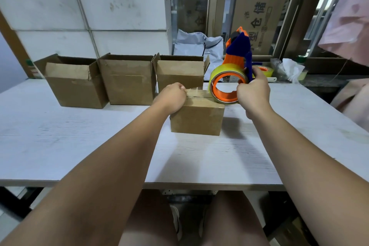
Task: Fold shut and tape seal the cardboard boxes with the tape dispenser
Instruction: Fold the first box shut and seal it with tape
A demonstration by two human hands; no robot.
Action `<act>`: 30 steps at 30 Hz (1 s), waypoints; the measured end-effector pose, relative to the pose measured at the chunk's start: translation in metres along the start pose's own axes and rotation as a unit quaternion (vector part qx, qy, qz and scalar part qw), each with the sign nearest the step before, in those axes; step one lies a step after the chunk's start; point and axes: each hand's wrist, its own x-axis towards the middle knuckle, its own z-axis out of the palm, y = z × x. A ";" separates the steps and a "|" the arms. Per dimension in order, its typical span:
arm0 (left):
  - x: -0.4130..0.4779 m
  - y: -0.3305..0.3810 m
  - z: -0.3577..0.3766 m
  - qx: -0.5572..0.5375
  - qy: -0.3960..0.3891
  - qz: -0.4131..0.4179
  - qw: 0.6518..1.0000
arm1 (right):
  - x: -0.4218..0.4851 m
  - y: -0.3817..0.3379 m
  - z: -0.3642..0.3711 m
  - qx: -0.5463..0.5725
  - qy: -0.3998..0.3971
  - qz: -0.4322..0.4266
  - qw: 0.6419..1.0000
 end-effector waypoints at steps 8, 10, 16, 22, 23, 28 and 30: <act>-0.001 0.002 0.000 -0.002 -0.010 0.002 1.000 | 0.006 0.002 -0.009 -0.041 0.025 -0.004 0.999; 0.000 0.003 0.001 -0.002 -0.012 0.000 1.000 | 0.008 0.003 -0.011 -0.062 0.030 -0.007 0.998; 0.000 0.003 0.002 -0.006 -0.011 0.000 1.000 | 0.005 0.013 -0.013 -0.042 0.044 0.007 0.998; 0.000 0.004 0.003 -0.018 -0.015 0.002 1.000 | 0.003 0.017 -0.016 -0.009 0.044 0.018 0.999; 0.000 0.003 0.002 -0.018 -0.015 0.002 1.000 | 0.004 0.018 -0.016 -0.005 0.042 0.021 0.999; 0.001 0.003 0.004 -0.018 -0.011 0.003 1.000 | 0.004 0.023 -0.015 0.005 0.036 0.032 0.999; 0.001 0.003 0.004 -0.018 -0.010 0.006 1.000 | 0.005 0.025 -0.014 0.017 0.043 0.041 0.998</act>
